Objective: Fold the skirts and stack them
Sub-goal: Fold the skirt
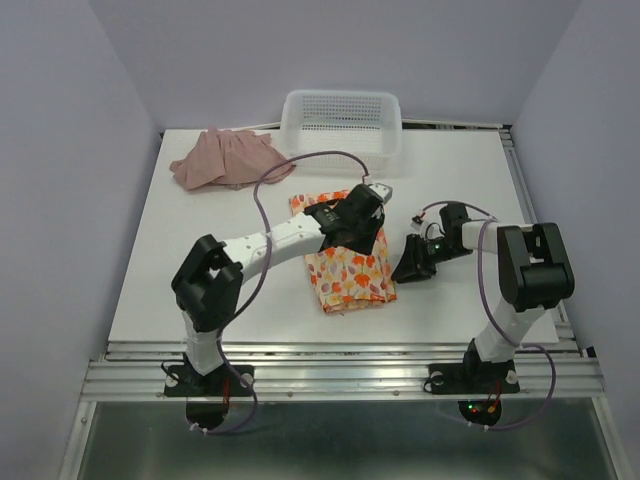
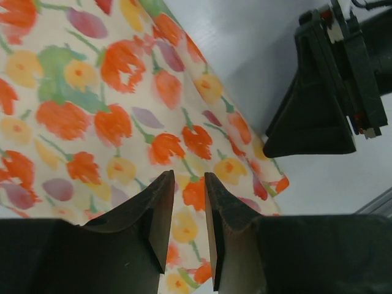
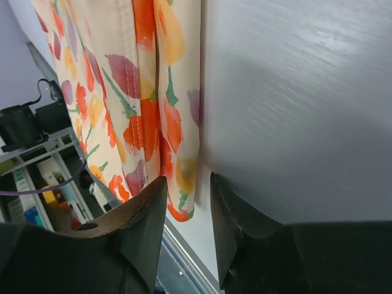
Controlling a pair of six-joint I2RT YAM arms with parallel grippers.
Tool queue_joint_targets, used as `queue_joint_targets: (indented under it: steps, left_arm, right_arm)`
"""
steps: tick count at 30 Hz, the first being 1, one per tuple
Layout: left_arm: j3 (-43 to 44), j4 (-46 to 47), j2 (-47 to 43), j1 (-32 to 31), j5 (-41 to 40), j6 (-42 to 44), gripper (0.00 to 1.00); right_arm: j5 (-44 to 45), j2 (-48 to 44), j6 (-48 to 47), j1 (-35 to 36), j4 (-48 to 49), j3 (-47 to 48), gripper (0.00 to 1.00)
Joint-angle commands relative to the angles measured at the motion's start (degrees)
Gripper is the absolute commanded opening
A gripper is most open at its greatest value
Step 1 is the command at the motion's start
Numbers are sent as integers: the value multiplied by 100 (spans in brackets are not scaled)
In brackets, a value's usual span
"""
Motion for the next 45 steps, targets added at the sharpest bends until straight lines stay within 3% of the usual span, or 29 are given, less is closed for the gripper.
queue_joint_targets:
  steps: [1, 6, 14, 21, 30, 36, 39, 45]
  left_arm:
    - [513, -89, 338, -315, 136, -559, 38]
    - [601, -63, 857, -464, 664, -639, 51]
    - [776, -141, 1226, -729, 585, -770, 50]
    - [891, -265, 1429, -729, 374, -753, 47]
    - [541, -309, 946, -729, -276, -586, 50]
    - [767, -423, 1323, -746, -373, -533, 49]
    - [891, -449, 1490, -746, -329, -533, 46]
    - [962, -432, 1613, -746, -268, -559, 28]
  right_arm:
    - [-30, 245, 69, 21, 689, -85, 40]
    - [-188, 325, 263, 21, 1137, -304, 29]
    - [-372, 404, 500, 21, 1506, -506, 11]
    - [-425, 342, 474, 21, 1568, -612, 2]
    - [-451, 360, 430, 21, 1612, -647, 1]
    - [-486, 351, 500, 21, 1726, -691, 1]
    - [-522, 333, 500, 21, 1735, -709, 1]
    - [-574, 342, 483, 21, 1770, -735, 1]
